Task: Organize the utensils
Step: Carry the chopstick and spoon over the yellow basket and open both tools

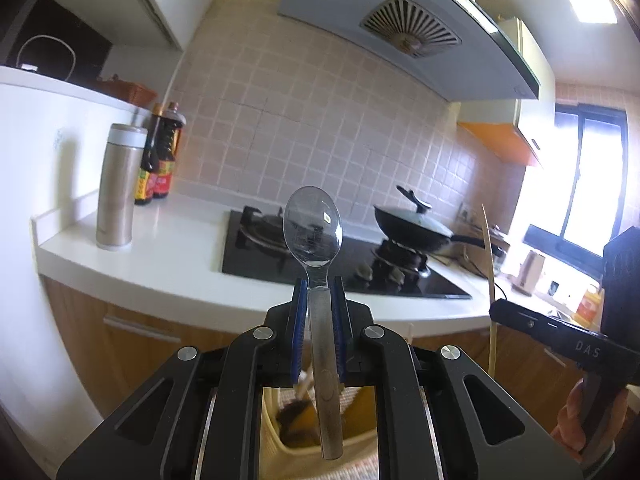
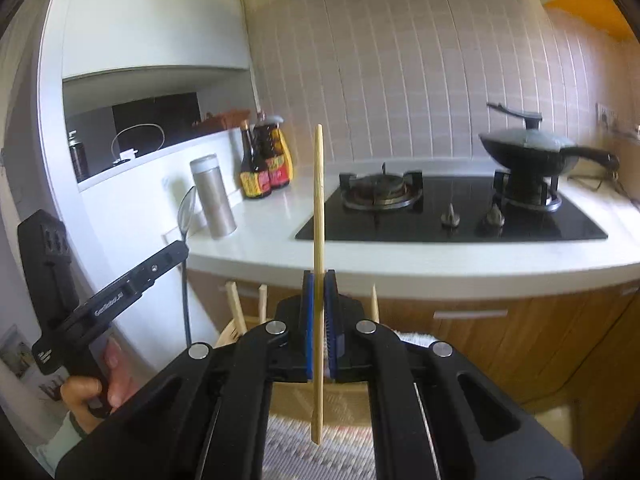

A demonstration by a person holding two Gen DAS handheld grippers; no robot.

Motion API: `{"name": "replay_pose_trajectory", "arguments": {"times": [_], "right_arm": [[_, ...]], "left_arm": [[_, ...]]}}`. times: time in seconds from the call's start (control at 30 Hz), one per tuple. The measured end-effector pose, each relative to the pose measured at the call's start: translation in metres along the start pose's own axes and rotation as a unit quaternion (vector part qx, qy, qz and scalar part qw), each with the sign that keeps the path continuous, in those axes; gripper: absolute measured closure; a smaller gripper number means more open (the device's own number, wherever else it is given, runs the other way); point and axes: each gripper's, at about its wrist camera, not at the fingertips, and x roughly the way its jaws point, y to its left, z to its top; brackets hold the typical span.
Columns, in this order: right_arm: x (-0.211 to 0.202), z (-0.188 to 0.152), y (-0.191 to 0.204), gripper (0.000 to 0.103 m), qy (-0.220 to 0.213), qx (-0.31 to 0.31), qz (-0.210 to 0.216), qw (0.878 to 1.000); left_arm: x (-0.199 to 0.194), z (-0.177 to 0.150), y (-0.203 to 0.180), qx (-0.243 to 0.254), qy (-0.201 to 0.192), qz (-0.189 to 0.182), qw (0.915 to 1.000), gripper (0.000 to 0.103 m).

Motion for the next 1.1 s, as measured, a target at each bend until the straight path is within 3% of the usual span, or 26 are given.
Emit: {"name": "replay_pose_trajectory", "arguments": {"times": [0.13,0.37,0.67,0.87,1.1], "right_arm": [[0.016,0.0,-0.002,0.099,-0.024,-0.012,-0.012,1.0],[0.032,-0.005,-0.025,0.099,-0.067,0.008,-0.026,0.997],[0.068,-0.022,-0.039,0.099,-0.052,0.016,-0.031,0.998],[0.074,-0.036,-0.033,0.099,-0.056,0.002,-0.027,0.998],[0.068,-0.047,-0.029,0.099,-0.051,-0.007,-0.027,0.998]], "left_arm": [[0.007,-0.005,0.003,0.002,-0.029,-0.001,0.9996,0.093],[0.015,-0.02,0.008,-0.003,-0.041,-0.003,0.9992,0.093],[0.02,-0.037,0.011,0.004,-0.042,0.007,0.9991,0.092],[0.022,-0.048,0.012,0.03,-0.055,0.038,0.9973,0.092],[0.021,-0.06,0.017,0.041,-0.036,0.039,0.9977,0.092]]}}
